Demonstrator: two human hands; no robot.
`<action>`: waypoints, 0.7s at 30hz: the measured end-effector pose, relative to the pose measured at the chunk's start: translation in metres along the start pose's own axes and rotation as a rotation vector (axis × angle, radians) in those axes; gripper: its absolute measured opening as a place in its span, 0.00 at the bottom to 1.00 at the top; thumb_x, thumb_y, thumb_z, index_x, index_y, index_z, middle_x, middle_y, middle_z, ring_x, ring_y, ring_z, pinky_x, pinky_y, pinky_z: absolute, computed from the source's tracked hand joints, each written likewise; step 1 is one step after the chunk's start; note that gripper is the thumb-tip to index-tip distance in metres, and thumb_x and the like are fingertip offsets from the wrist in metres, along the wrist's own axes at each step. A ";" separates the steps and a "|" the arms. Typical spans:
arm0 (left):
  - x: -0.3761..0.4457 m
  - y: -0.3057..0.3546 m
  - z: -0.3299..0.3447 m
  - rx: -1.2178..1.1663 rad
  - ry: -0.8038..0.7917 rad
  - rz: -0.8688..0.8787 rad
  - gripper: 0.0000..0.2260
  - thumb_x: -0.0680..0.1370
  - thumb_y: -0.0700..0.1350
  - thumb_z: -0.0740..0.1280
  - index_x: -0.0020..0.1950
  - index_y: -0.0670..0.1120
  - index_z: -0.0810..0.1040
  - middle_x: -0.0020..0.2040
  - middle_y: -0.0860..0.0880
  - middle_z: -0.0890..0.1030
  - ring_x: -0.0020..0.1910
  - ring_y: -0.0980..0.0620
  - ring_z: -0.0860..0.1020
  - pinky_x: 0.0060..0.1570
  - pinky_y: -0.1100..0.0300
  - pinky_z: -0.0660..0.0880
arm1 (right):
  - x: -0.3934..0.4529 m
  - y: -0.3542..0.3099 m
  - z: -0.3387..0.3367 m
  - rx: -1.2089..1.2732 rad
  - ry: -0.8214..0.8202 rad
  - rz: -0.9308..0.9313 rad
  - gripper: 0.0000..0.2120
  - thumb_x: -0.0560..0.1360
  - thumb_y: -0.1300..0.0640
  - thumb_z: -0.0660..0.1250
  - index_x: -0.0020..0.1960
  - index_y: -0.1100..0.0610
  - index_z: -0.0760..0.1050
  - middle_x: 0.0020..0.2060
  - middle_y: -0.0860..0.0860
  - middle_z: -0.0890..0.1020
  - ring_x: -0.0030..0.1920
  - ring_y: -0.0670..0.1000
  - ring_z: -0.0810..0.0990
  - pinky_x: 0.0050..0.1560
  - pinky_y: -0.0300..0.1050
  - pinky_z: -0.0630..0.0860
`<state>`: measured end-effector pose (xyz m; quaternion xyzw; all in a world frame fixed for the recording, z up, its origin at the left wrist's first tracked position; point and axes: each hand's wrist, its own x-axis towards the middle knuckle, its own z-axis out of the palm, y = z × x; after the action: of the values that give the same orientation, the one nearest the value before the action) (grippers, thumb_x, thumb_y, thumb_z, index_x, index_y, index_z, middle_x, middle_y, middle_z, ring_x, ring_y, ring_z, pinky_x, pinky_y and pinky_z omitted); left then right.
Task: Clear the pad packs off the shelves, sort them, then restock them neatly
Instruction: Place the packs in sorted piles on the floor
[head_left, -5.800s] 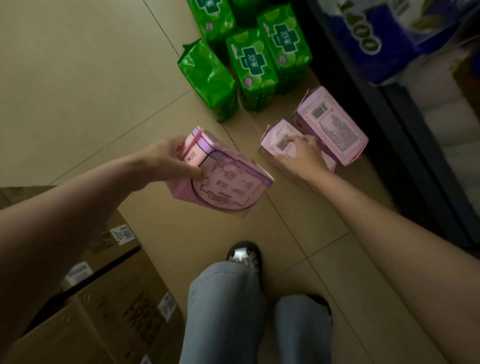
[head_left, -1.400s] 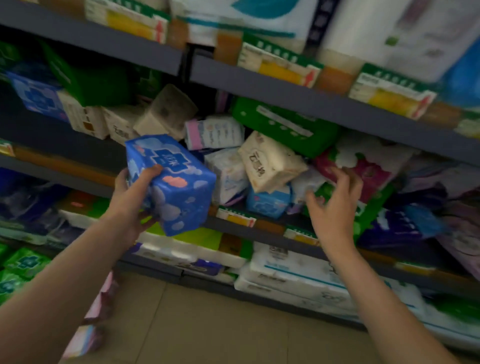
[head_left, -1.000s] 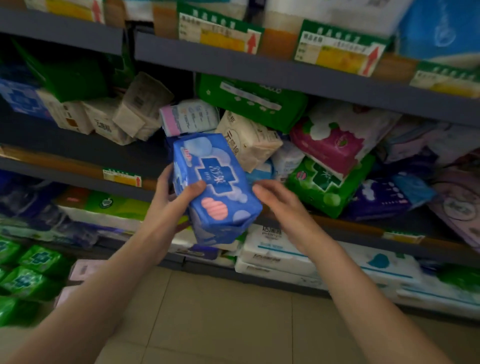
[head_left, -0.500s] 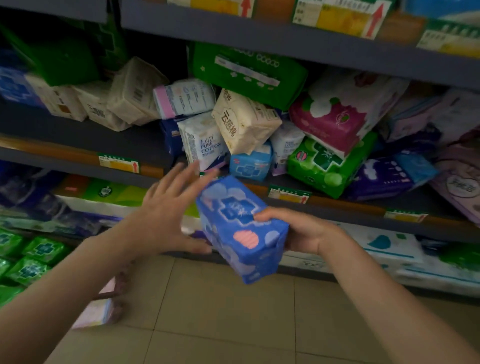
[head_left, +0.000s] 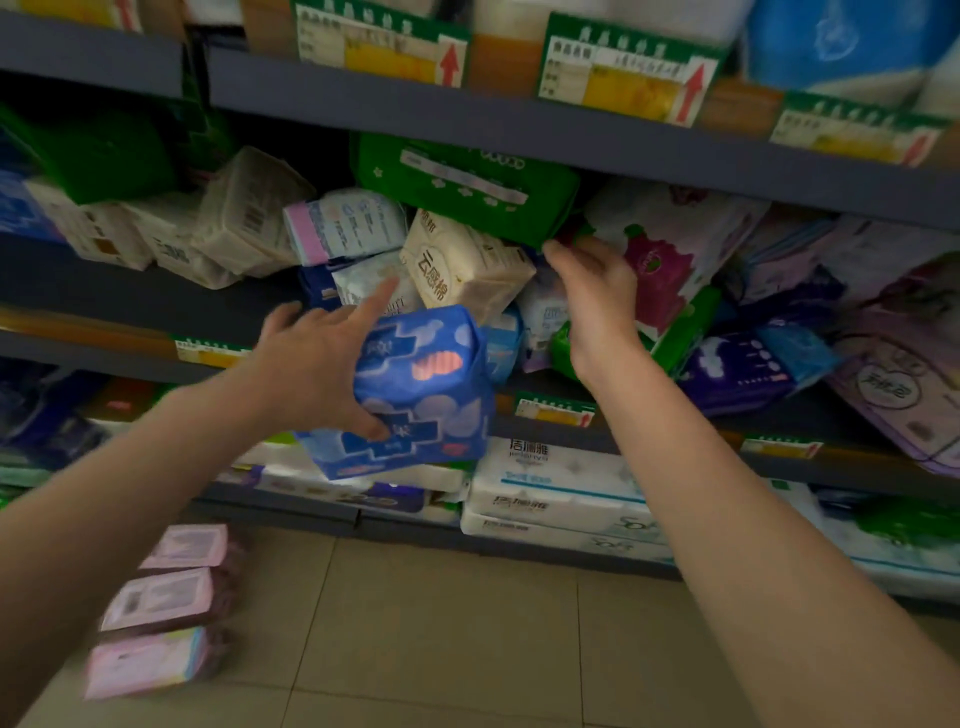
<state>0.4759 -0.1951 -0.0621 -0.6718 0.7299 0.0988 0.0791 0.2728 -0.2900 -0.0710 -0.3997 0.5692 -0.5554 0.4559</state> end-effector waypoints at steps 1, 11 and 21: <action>0.002 -0.004 -0.005 0.008 -0.014 -0.026 0.60 0.62 0.63 0.74 0.74 0.53 0.30 0.74 0.48 0.62 0.71 0.47 0.62 0.71 0.51 0.50 | 0.007 -0.002 0.012 -0.036 0.046 -0.025 0.18 0.72 0.59 0.71 0.59 0.64 0.75 0.53 0.57 0.81 0.53 0.53 0.79 0.51 0.45 0.75; -0.001 -0.015 0.004 -0.017 -0.018 -0.060 0.60 0.63 0.63 0.74 0.73 0.52 0.28 0.74 0.48 0.61 0.70 0.46 0.63 0.70 0.51 0.52 | 0.013 0.003 0.039 -0.309 0.342 -0.196 0.09 0.75 0.62 0.65 0.52 0.61 0.81 0.50 0.57 0.83 0.53 0.55 0.79 0.42 0.33 0.66; -0.007 -0.029 0.000 -0.104 0.118 -0.059 0.62 0.62 0.60 0.77 0.72 0.54 0.27 0.71 0.47 0.66 0.66 0.44 0.67 0.69 0.51 0.54 | -0.066 0.013 -0.020 0.626 -0.110 0.308 0.17 0.75 0.50 0.64 0.62 0.51 0.70 0.59 0.52 0.76 0.58 0.55 0.75 0.57 0.53 0.75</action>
<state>0.5052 -0.1911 -0.0613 -0.7007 0.7071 0.0944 0.0037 0.2718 -0.2200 -0.0794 -0.1796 0.3997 -0.6054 0.6645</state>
